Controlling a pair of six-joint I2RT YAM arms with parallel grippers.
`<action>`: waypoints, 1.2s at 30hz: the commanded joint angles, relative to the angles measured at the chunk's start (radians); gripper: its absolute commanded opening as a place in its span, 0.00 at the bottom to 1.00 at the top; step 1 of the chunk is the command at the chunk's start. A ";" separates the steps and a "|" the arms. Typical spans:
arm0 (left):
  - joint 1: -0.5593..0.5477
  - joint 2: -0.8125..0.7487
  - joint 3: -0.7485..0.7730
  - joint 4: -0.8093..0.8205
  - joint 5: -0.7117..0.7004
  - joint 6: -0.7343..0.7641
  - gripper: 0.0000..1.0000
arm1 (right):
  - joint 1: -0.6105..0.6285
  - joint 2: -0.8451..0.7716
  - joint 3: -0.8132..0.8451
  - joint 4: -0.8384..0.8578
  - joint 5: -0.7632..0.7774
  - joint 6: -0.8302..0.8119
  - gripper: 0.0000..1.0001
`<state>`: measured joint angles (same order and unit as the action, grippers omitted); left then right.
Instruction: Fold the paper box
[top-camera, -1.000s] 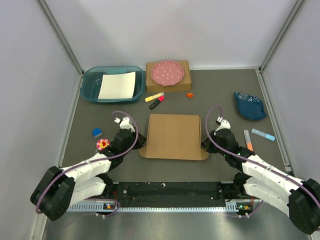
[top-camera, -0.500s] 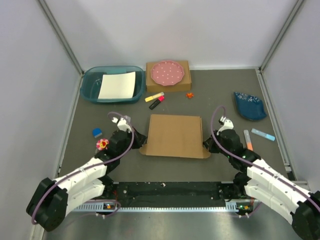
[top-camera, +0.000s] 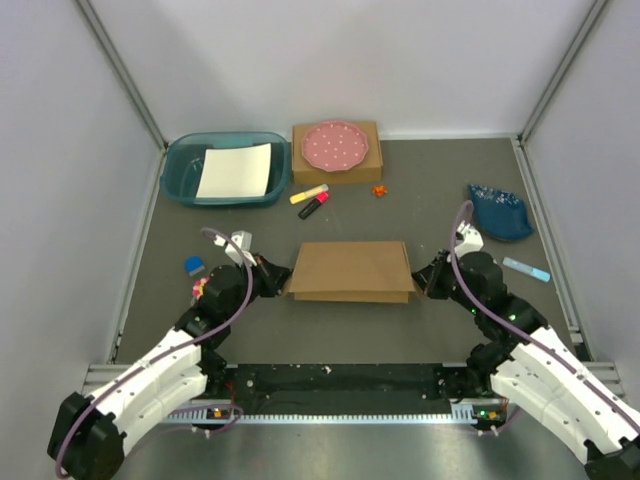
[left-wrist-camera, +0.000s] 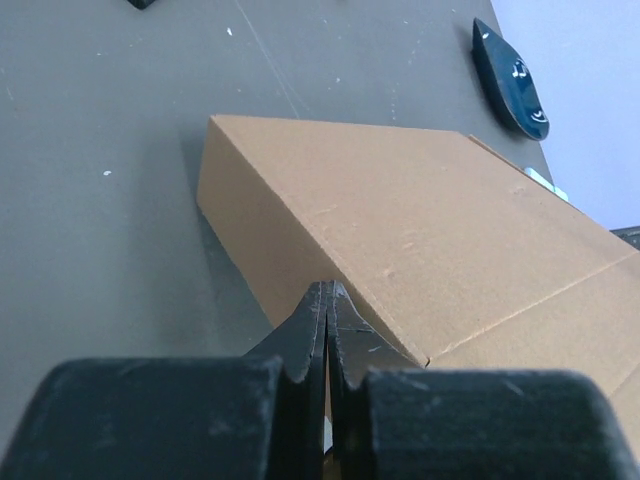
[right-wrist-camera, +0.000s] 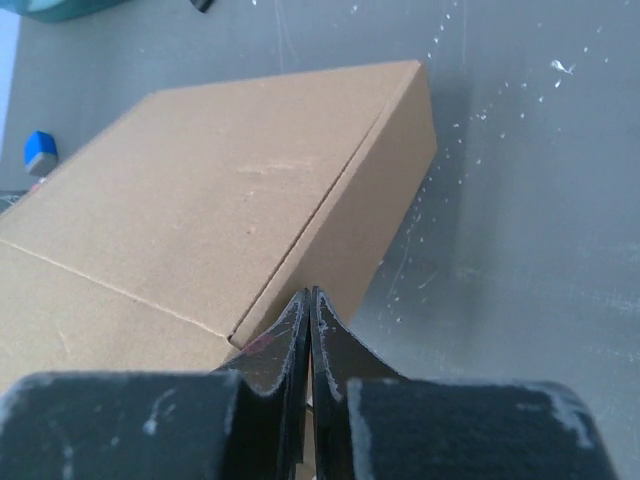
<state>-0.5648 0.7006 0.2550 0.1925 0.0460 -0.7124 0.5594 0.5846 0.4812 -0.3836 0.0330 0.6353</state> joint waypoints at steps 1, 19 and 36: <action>-0.014 -0.062 0.064 -0.008 0.150 -0.048 0.02 | 0.002 -0.034 0.100 0.019 -0.122 0.072 0.00; -0.014 0.023 0.201 -0.059 0.180 -0.038 0.02 | 0.002 0.052 0.148 -0.037 -0.091 0.121 0.00; -0.014 -0.164 0.139 -0.312 -0.124 0.051 0.11 | 0.002 -0.015 0.111 -0.172 0.056 0.035 0.14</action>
<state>-0.5732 0.5941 0.3962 -0.0669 0.0196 -0.6926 0.5545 0.5835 0.5625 -0.5175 0.0479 0.6994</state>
